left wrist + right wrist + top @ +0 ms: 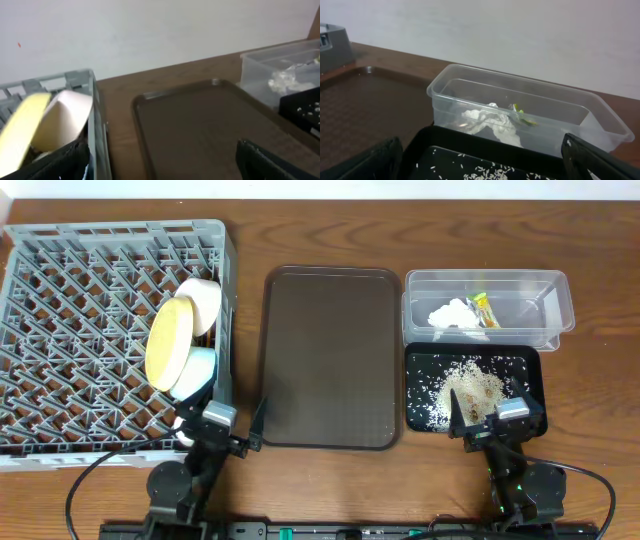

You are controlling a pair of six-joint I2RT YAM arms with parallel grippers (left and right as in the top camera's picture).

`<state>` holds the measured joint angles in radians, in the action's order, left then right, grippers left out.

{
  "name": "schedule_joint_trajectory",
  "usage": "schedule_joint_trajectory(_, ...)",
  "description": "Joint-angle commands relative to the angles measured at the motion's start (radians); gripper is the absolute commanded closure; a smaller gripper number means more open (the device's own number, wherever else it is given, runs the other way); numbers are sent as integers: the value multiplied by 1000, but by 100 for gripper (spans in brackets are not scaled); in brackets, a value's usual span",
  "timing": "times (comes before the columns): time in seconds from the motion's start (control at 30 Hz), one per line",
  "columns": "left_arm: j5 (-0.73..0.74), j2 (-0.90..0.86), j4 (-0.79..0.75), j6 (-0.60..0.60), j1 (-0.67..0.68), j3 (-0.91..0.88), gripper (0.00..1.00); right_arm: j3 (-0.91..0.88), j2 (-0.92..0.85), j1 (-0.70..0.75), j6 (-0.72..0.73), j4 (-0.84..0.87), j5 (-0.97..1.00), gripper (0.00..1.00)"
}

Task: Sort waste into correct bins and load items into the dishwasher

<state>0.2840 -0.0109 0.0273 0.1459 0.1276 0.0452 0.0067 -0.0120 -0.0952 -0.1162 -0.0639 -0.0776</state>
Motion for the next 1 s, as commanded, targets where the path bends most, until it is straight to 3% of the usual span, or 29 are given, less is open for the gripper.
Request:
schedule_joint_trajectory(0.0,-9,9,-19,-8,5,-42,7,-1,5,2,11,-4,-2,1)
schedule_joint_trajectory(0.97,-9,6,16,-9,5,-41,7,-1,5,2,11,-4,-2,1)
